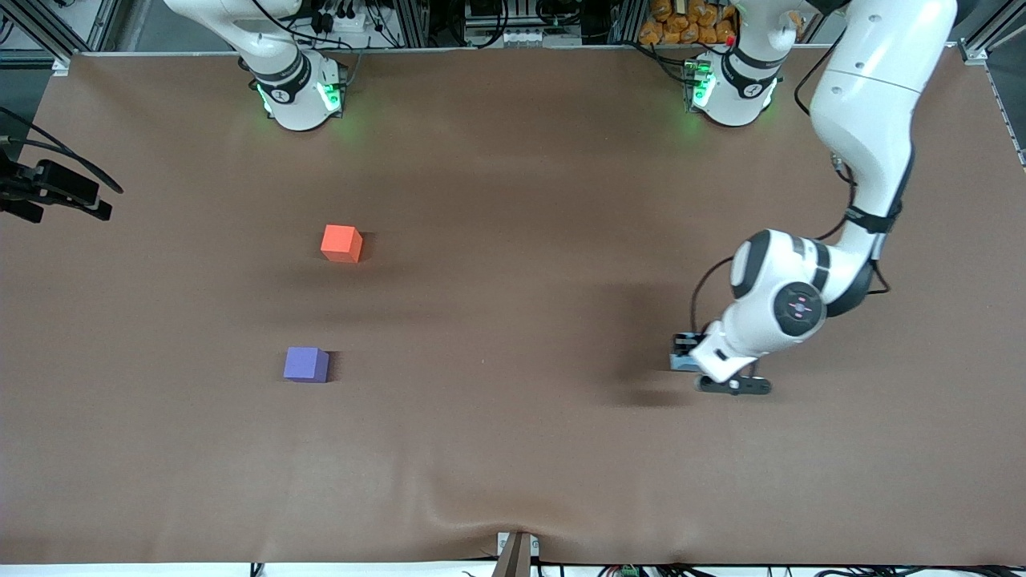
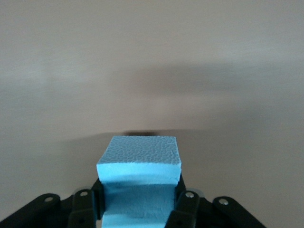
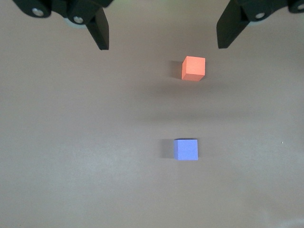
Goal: Place blue block between orange and purple blocks
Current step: 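Carry the light blue block with the left gripper toward the table middle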
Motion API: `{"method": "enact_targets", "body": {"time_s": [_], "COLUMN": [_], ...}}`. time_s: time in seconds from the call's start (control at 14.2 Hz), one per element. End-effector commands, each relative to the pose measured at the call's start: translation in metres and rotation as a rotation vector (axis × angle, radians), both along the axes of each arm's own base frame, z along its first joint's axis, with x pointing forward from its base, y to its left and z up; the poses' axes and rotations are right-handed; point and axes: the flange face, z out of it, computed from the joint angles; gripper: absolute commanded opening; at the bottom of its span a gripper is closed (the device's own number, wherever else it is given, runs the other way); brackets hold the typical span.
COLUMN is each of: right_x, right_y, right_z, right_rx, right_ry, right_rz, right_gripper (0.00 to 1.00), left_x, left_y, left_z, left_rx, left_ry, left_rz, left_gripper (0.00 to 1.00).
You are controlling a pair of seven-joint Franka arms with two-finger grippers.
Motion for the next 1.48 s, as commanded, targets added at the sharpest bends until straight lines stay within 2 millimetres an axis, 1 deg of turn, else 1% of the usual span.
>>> {"method": "enact_targets", "body": {"time_s": [0.0,0.07,0.14,0.21,0.35,0.42,0.49,0.56,0.63,0.7,0.84,0.98,1.06,1.13,1.2,1.27,1.34,1.41], "right_x": [-0.003,-0.003,-0.002,-0.002,-0.002,-0.002,-0.002,-0.002,-0.002,-0.002,-0.001,-0.001,-0.001,0.0,0.001,0.005,0.009,0.015], "right_y": [0.003,0.003,0.003,0.003,0.006,0.008,0.009,0.009,0.01,0.011,0.012,0.016,0.02,0.03,0.044,0.061,0.078,0.098], "right_z": [0.005,0.005,0.005,0.005,0.005,0.005,0.005,0.005,0.005,0.005,0.005,0.005,0.005,0.004,0.002,-0.006,-0.016,-0.029], "right_rx": [0.011,0.011,0.011,0.011,0.011,0.011,0.011,0.011,0.011,0.011,0.014,0.026,0.026,0.024,0.022,0.019,0.014,0.008], "right_ry": [0.0,0.0,0.0,0.0,0.0,0.0,0.001,0.0,0.0,0.001,0.0,0.0,0.003,0.008,0.014,0.031,0.047,0.069], "right_rz": [-0.004,-0.004,-0.003,-0.004,0.0,0.003,0.003,0.003,0.006,0.008,0.008,0.003,-0.021,-0.041,-0.057,-0.06,-0.057,-0.053], "right_gripper": [1.0,1.0,1.0,1.0,1.0,1.0,1.0,1.0,1.0,1.0,1.0,1.0,1.0,1.0,1.0,1.0,1.0,1.0], "left_x": [-0.005,-0.011,-0.012,-0.021,-0.044,-0.054,-0.068,-0.077,-0.09,-0.1,-0.122,-0.142,-0.146,-0.155,-0.156,-0.148,-0.146,-0.143], "left_y": [-0.076,-0.1,-0.121,-0.149,-0.205,-0.228,-0.256,-0.274,-0.292,-0.306,-0.331,-0.346,-0.347,-0.353,-0.354,-0.348,-0.348,-0.348], "left_z": [0.029,0.036,0.044,0.049,0.054,0.052,0.05,0.047,0.041,0.032,0.007,-0.026,-0.037,-0.044,-0.041,-0.036,-0.026,-0.005], "left_rx": [-0.025,-0.04,-0.079,-0.108,-0.125,-0.132,-0.137,-0.131,-0.12,-0.101,-0.075,-0.051,-0.04,-0.026,-0.018,-0.013,-0.015,-0.024], "left_ry": [-0.048,-0.048,-0.042,-0.032,-0.016,-0.008,-0.002,-0.007,-0.011,-0.017,-0.004,0.02,0.03,0.028,0.015,-0.004,-0.012,-0.029], "left_rz": [-0.028,-0.018,0.031,0.049,0.054,0.076,0.085,0.097,0.083,0.074,0.055,0.031,0.024,0.005,-0.001,0.009,0.009,0.006], "left_gripper": [0.0,0.0,0.0,0.0,0.0,0.0,0.0,0.0,0.0,0.0,0.0,0.0,0.0,0.63,1.0,1.0,1.0,1.0]}}
